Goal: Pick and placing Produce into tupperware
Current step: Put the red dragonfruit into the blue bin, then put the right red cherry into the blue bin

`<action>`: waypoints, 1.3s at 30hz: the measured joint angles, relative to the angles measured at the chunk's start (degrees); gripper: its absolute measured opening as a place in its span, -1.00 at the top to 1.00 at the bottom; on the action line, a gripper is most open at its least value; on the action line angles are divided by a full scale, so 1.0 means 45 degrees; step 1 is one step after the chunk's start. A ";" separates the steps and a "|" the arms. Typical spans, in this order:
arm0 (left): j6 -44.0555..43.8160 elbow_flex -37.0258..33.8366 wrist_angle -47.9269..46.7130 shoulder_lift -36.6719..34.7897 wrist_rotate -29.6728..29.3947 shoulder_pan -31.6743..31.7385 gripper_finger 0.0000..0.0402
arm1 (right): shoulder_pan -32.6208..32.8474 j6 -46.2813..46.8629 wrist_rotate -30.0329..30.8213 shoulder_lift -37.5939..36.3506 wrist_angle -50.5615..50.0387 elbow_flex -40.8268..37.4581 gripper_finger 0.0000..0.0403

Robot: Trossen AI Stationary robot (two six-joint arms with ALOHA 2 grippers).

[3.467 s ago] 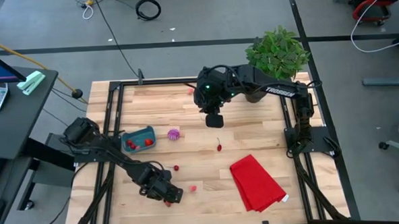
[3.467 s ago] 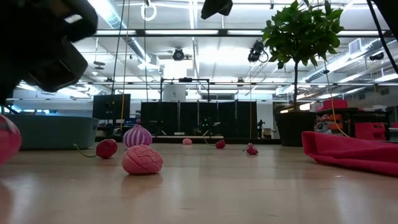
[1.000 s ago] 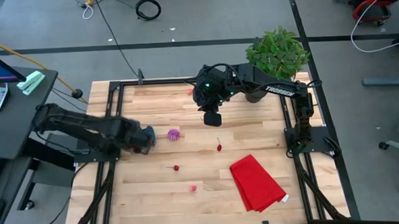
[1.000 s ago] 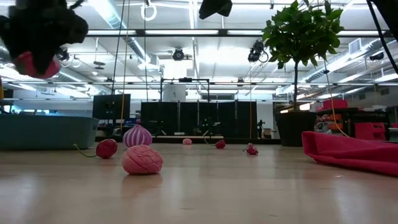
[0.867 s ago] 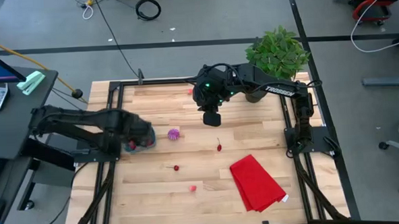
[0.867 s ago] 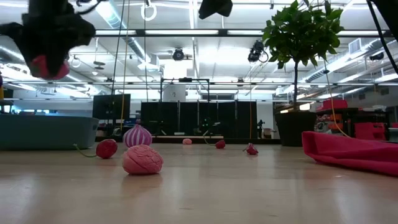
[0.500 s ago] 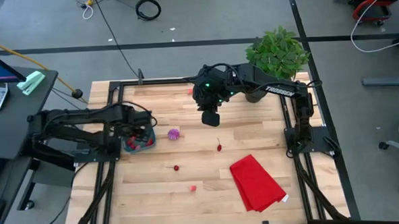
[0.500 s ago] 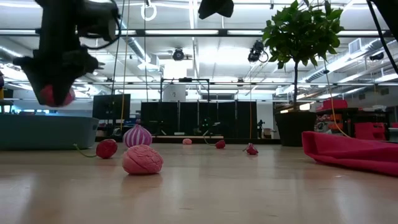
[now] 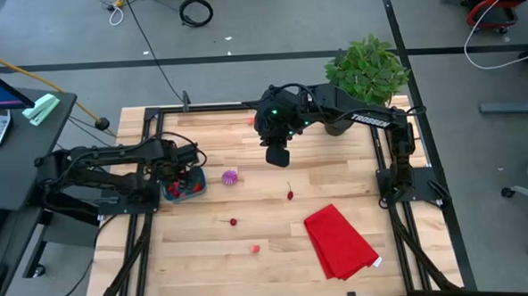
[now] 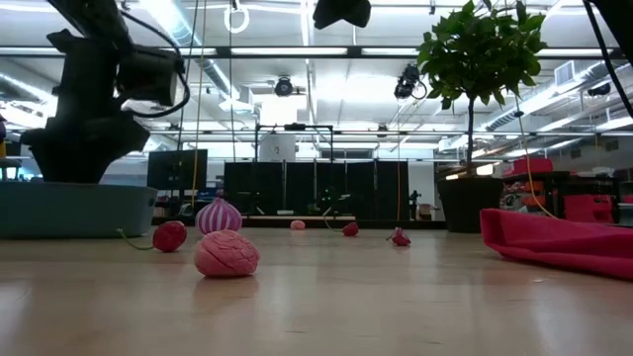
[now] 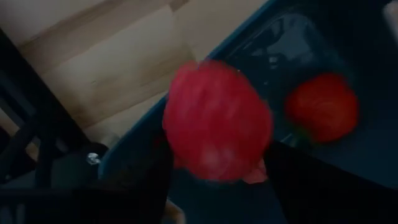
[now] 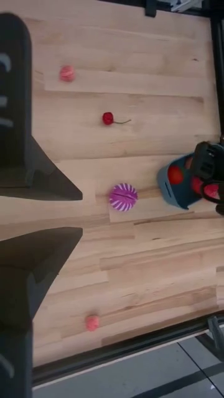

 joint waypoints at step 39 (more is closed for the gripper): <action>0.3414 0.6716 -0.0710 0.0005 -0.0683 -0.0706 -0.17 | 0.3366 0.5878 0.1882 0.0096 -0.3187 -0.0462 0.18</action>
